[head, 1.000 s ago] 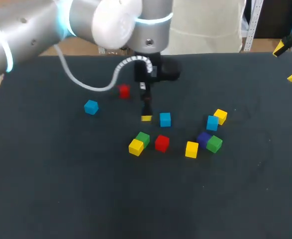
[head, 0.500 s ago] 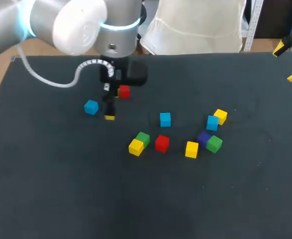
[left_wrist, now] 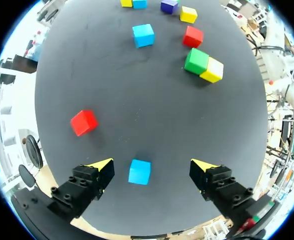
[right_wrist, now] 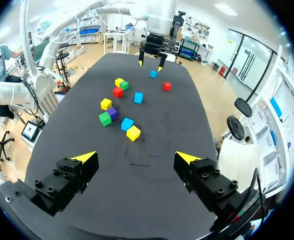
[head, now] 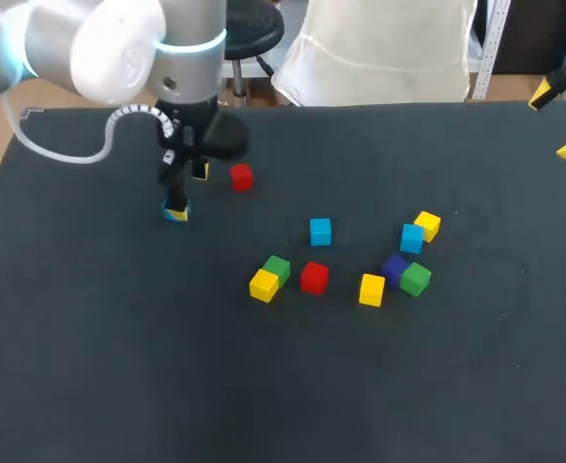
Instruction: Place the blue cubes, place green cubes on the blue cubes, place the yellow cubes on the green cubes, then place the red cubes on the yellow cubes, and place purple cube on the red cubes.
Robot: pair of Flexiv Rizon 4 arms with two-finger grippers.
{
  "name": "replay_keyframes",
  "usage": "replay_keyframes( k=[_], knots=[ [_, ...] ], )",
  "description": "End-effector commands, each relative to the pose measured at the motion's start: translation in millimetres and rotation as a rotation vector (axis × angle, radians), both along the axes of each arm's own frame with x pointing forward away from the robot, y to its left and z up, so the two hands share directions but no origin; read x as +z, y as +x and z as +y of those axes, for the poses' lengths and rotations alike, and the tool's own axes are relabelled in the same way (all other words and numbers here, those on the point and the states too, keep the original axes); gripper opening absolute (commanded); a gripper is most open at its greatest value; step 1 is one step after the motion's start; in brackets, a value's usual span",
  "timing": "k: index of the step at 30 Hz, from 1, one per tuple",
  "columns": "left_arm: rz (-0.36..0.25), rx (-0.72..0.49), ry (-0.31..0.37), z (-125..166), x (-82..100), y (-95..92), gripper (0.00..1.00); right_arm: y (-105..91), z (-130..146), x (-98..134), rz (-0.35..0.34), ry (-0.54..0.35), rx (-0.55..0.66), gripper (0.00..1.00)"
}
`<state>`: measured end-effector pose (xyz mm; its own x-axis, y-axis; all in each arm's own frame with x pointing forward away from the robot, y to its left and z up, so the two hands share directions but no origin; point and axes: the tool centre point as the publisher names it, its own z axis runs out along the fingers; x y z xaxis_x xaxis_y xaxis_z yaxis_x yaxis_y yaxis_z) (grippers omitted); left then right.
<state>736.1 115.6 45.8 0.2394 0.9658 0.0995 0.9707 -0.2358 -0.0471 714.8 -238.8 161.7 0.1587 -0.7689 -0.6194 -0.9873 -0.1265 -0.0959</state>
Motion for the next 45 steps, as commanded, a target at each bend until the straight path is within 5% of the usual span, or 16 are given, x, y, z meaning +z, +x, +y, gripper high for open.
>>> replay_keyframes(
  k=[1, 13, 24, 40, 44, 45],
  knots=[
    [0.033, -0.060, 0.001, 3.6, -7.0, 20.4, 1.00, -0.2, 0.2, -0.1, -0.001, 0.000, -0.001, 1.00],
    [0.027, -0.124, -0.015, 11.4, -29.9, 36.3, 1.00, -0.2, 0.2, -0.1, -0.001, 0.000, -0.001, 1.00],
    [0.056, -0.063, -0.031, 25.8, -44.3, 27.6, 1.00, -0.2, 0.2, -0.1, -0.001, 0.000, -0.001, 1.00],
    [0.071, -0.054, -0.014, 39.5, -51.2, 35.2, 1.00, -0.2, 0.2, -0.1, -0.001, 0.000, -0.001, 1.00],
    [0.070, -0.051, -0.015, 40.8, -51.1, 36.3, 0.84, -0.2, 0.2, -0.1, -0.001, 0.000, -0.001, 1.00],
    [0.068, -0.052, -0.015, 40.6, -50.8, 36.5, 0.62, -0.2, 0.2, -0.1, -0.001, 0.000, -0.001, 1.00]
  ],
)
